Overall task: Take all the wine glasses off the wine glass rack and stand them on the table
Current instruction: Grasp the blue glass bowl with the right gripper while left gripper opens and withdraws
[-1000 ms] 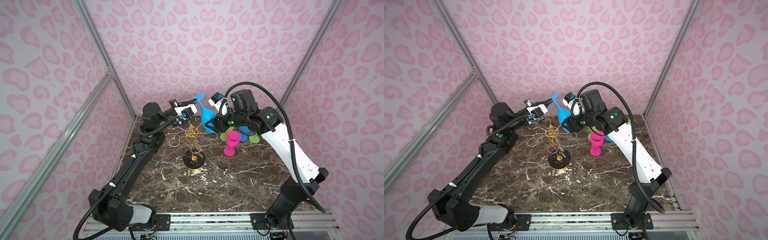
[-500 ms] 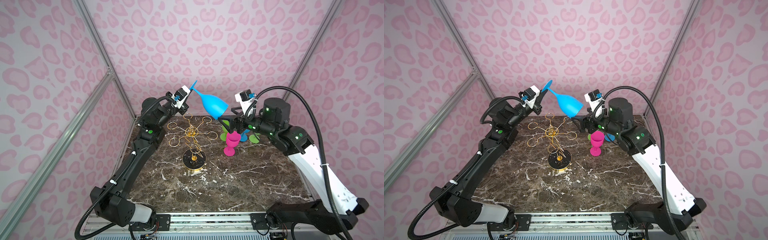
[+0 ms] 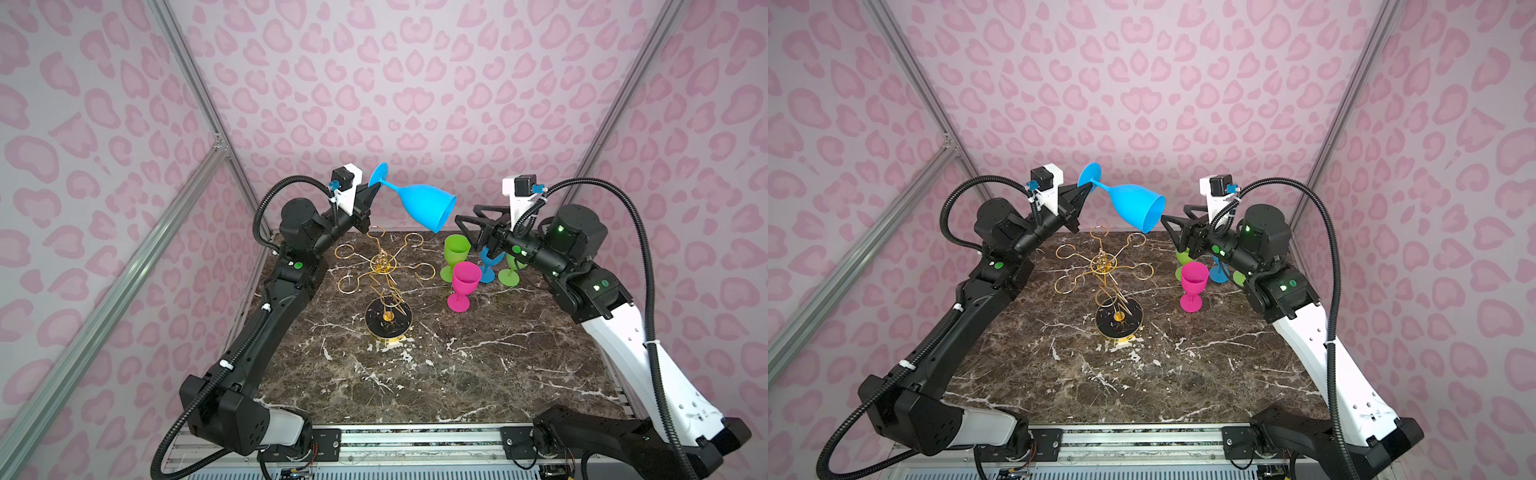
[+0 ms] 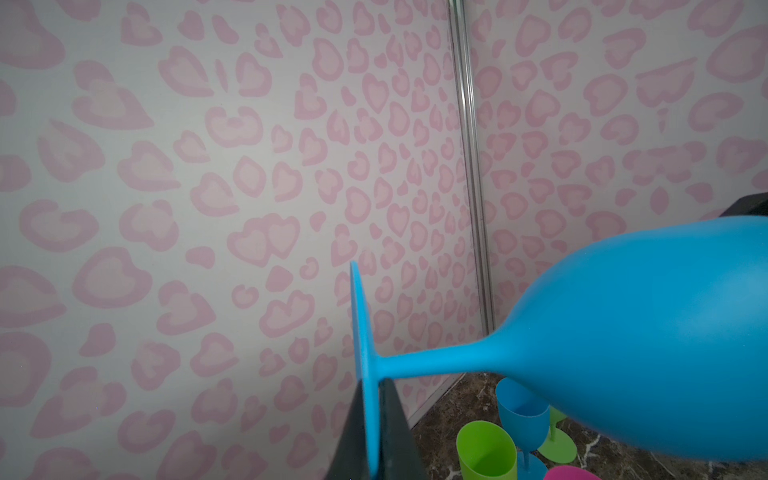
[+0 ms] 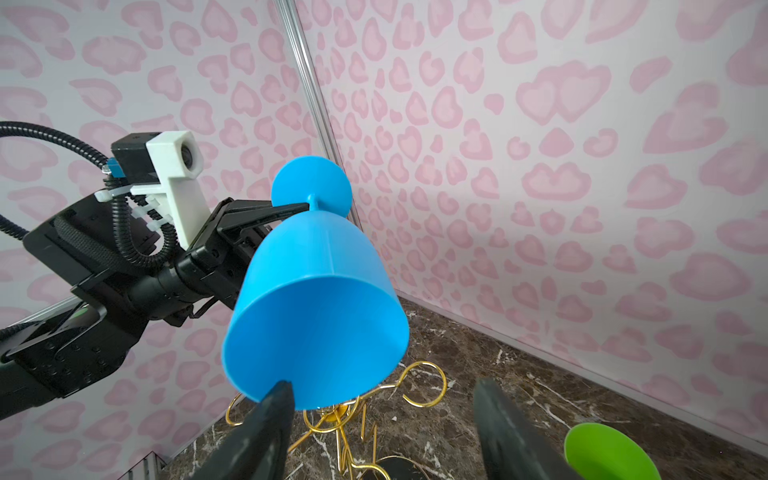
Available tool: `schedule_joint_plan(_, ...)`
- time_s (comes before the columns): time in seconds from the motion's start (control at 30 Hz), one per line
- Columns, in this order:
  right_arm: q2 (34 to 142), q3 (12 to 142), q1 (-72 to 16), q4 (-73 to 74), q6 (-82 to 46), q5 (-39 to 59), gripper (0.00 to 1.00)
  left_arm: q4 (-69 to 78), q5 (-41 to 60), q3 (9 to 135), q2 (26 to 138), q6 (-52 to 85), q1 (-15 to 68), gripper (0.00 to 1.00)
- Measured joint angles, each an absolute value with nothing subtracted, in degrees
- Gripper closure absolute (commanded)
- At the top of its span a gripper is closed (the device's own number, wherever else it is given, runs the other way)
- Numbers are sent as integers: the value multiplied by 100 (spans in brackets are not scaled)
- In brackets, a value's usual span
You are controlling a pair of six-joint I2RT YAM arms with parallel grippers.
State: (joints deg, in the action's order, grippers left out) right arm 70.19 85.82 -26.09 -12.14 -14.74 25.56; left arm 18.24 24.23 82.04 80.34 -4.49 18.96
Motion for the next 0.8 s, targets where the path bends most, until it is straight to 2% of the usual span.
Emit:
schedule_joint_plan(0.37,7780,8941,-2823,-735,-1721,2661,58,1925,2552,8075,7905,-36,1887,97)
schedule_joint_plan(0.5,8014,9102,-2945,-703,-1741,2657,74,1940,2561,8040,7894,38,1887,97)
schedule_joint_plan(0.8,8162,9277,-3074,-666,-1841,2661,100,1970,2591,7964,7830,139,1883,96)
